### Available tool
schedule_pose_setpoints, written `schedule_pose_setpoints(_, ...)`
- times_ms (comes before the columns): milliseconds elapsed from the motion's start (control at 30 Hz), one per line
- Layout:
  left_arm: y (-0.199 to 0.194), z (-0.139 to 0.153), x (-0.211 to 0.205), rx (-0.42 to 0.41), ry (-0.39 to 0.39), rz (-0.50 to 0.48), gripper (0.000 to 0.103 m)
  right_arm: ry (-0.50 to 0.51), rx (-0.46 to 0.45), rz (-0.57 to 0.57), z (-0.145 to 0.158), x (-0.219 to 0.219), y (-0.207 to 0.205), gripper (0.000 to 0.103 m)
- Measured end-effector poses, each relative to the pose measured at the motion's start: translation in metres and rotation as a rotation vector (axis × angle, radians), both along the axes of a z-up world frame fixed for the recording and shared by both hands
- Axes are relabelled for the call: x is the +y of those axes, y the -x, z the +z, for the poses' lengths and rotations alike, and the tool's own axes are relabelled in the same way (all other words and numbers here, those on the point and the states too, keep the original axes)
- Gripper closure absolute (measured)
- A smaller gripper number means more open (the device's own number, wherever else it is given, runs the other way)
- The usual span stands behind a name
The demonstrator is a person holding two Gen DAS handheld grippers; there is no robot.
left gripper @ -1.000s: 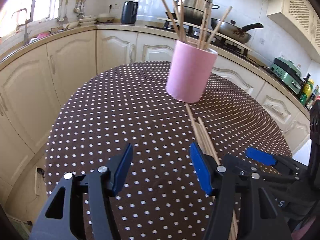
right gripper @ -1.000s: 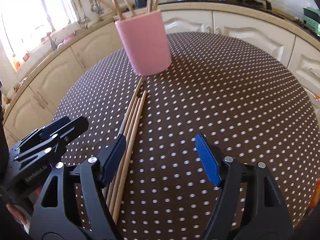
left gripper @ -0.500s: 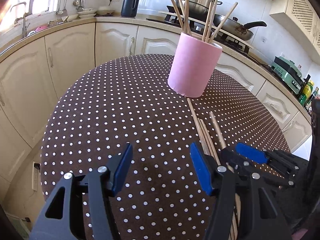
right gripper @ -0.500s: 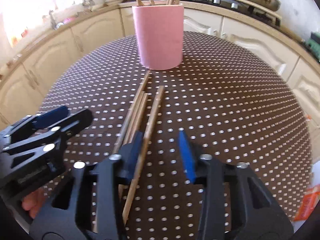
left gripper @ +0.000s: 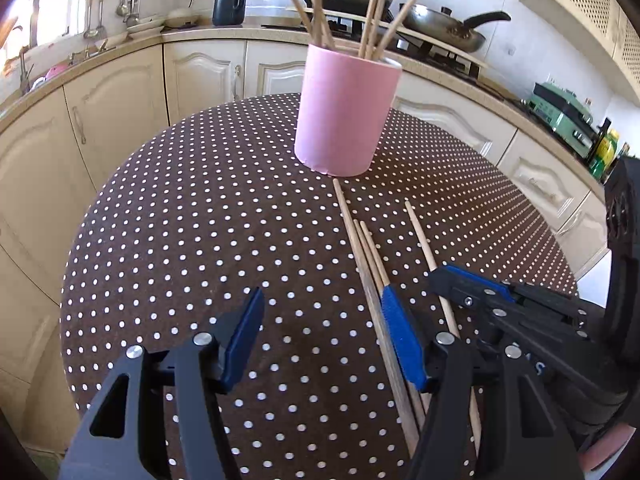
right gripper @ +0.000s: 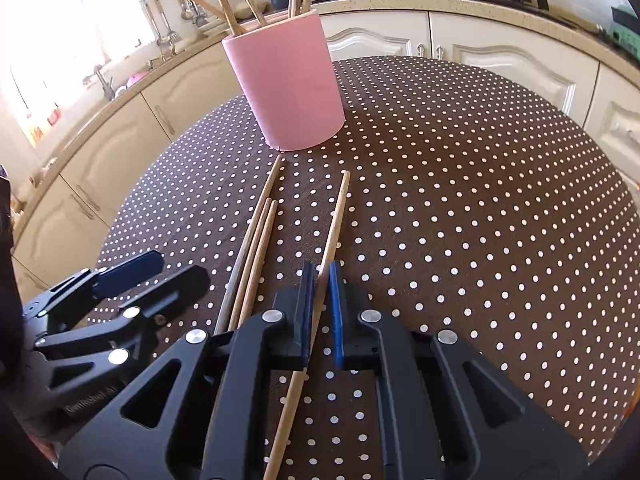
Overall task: Organize utensils
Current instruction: 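Close the right gripper on one loose wooden chopstick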
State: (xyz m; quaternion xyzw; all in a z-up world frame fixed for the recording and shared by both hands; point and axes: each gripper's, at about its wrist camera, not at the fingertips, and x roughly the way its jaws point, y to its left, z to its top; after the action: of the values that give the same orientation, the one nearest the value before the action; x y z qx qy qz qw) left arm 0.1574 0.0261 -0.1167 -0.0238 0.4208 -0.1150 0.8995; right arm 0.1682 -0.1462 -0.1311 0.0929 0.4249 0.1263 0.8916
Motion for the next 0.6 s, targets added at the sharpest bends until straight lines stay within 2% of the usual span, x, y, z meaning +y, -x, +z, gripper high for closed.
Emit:
schedule_pose_setpoints(233,-0.01,-0.006,-0.016,0.038,-0.09,0.025,0.042,-0.089,0.014,0.006,-0.002,-0.019,0.002,0.094)
schedule_pose_setpoints(367,-0.021,-0.005,-0.017,0.064,-0.098,0.069,0.036,-0.103,0.016,0.009,-0.001,-0.023,0.006,0.094)
schedule_pose_setpoints(600,-0.037,-0.005,-0.02,0.115,-0.106,0.107,0.035,-0.113,0.019,0.013,0.0,-0.025,0.003,0.094)
